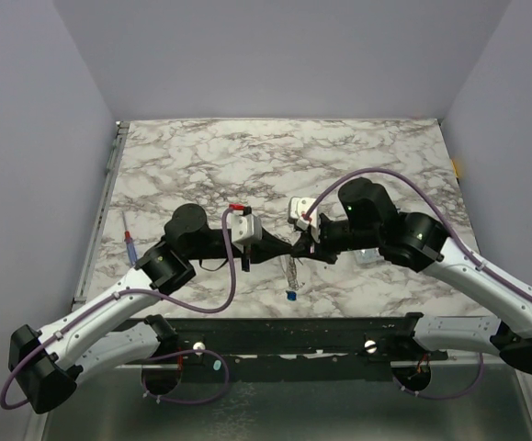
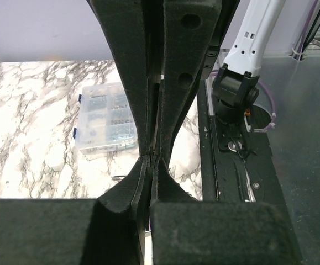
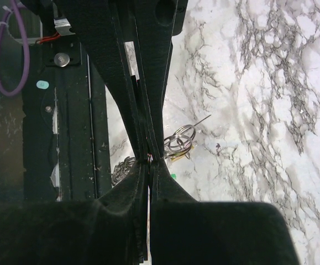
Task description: Put the keys on the keyring
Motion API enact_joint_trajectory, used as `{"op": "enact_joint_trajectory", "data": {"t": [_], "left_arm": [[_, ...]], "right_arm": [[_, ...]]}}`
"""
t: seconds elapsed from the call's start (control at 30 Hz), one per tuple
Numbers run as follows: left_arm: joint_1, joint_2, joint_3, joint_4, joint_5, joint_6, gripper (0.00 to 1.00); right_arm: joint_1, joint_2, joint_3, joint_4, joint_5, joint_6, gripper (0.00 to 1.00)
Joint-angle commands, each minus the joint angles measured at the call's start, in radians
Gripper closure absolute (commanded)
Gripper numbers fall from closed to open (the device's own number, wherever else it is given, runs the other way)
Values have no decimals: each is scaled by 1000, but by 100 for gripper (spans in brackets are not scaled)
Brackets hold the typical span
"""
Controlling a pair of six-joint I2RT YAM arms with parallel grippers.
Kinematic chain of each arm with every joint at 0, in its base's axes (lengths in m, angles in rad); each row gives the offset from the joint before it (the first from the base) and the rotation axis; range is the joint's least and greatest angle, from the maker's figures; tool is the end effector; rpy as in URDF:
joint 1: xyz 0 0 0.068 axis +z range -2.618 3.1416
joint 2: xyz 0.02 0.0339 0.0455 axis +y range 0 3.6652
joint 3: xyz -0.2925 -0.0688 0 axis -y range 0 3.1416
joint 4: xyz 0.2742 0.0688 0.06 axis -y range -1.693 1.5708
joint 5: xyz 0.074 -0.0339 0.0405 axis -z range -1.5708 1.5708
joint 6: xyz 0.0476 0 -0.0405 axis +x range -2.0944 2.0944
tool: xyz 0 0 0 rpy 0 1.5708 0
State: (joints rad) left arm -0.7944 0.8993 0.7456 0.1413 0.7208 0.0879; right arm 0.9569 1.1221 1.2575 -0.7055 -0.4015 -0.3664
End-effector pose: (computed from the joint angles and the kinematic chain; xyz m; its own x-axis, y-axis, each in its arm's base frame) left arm 0.1373 -0.1846 0.3584 0.0790 0.0137 -0.9968 0.9953 0.0546 0.0796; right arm 0.1322 0.2199 0.4099 0.0472 -0.5055 -0.8615 -0.9908 0.0859 -0.1047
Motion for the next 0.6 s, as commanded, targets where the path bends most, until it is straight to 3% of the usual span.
{"op": "enact_joint_trajectory", "data": {"t": [0.0, 0.07, 0.17, 0.33, 0.57], "left_arm": [[1, 14, 29, 13, -115, -26, 100], [1, -8, 16, 53, -133, -46, 100], [8, -43, -4, 120, -138, -83, 100], [33, -91, -36, 209, -131, -146, 100], [64, -110, -64, 300, -88, -209, 100]], "right_arm": [[14, -59, -15, 127, -52, 23, 89], [14, -70, -31, 152, -50, 33, 68], [14, -84, -46, 170, -49, 37, 53], [14, -115, -52, 178, -36, 27, 49], [14, -154, -72, 218, 0, 20, 53]]}}
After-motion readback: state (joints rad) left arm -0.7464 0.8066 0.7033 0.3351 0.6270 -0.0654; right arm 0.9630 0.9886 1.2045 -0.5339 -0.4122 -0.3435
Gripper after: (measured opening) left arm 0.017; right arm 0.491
